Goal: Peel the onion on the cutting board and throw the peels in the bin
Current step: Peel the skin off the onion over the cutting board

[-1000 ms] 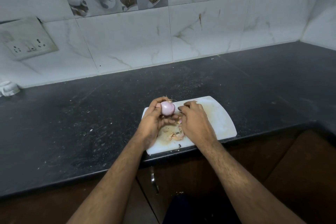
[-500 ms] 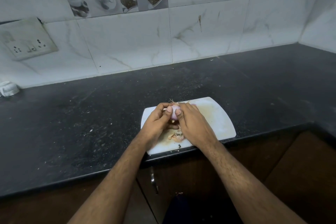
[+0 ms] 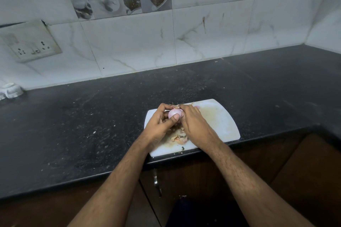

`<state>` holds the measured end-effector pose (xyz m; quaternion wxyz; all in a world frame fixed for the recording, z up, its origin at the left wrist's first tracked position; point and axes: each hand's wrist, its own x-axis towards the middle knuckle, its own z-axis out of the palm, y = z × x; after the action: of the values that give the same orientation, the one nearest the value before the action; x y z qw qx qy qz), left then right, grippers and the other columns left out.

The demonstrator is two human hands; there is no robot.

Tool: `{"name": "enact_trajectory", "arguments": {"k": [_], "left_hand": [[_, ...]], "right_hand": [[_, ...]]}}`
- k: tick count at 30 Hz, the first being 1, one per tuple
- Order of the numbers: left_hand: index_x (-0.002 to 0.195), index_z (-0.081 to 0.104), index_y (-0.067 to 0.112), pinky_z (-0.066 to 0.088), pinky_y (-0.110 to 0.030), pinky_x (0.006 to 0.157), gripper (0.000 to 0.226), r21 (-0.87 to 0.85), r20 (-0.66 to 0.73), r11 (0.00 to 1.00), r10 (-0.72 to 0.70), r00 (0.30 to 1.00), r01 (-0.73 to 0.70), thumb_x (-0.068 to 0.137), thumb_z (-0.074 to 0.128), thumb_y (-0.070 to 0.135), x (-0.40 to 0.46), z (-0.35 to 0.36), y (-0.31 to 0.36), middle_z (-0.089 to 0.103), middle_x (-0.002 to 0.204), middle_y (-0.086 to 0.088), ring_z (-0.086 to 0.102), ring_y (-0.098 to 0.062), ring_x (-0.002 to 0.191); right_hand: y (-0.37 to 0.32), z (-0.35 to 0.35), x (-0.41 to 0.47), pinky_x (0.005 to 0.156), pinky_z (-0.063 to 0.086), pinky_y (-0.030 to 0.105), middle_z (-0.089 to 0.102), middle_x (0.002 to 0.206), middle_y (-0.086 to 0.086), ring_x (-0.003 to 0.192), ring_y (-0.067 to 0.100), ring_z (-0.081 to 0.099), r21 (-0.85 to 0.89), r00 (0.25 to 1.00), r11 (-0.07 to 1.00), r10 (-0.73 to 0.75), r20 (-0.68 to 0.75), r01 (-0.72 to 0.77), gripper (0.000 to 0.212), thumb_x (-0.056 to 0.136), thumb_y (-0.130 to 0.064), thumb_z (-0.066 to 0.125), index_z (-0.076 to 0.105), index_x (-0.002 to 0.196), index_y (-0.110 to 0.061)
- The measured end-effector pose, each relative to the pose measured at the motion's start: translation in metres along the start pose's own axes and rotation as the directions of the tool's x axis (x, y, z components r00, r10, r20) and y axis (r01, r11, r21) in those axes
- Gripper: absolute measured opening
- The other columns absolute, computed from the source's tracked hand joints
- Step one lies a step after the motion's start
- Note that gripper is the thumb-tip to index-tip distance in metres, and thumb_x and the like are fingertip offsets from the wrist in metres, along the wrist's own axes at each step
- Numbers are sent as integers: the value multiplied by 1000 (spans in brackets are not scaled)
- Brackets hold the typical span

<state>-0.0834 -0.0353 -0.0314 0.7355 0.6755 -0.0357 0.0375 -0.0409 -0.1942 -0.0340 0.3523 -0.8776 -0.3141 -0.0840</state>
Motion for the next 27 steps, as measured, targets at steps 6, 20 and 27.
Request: {"name": "enact_trajectory", "arguments": {"k": [6,20,27], "left_hand": [[121,57,12,55,-24,70,29,12,6,1000,-8,1000,8,97,70,20,2,-4,-2,72,101,-5,66,-10,80],[122,60,15,54,-32,75,33,13,-12,1000,-18,1000,18,95,71,30,5,-7,-7,73,108,-14,62,-25,88],[125,59,12,57,-30,76,37,-10,-16,1000,-29,999,29,95,71,29,6,-7,-6,75,109,-13,63,-25,88]], "right_hand": [[3,0,5,91,36,23,51,134,5,113,9,40,9,1000,1000,1,26,-2,35,109,-22,36,44,141,-8],[3,4,5,82,39,26,53,119,-2,105,11,48,-38,999,998,44,12,-44,32,107,-17,34,46,137,-14],[1,1,3,78,45,31,57,116,0,101,14,53,-37,998,997,63,-6,-63,30,108,-22,33,47,134,-16]]}}
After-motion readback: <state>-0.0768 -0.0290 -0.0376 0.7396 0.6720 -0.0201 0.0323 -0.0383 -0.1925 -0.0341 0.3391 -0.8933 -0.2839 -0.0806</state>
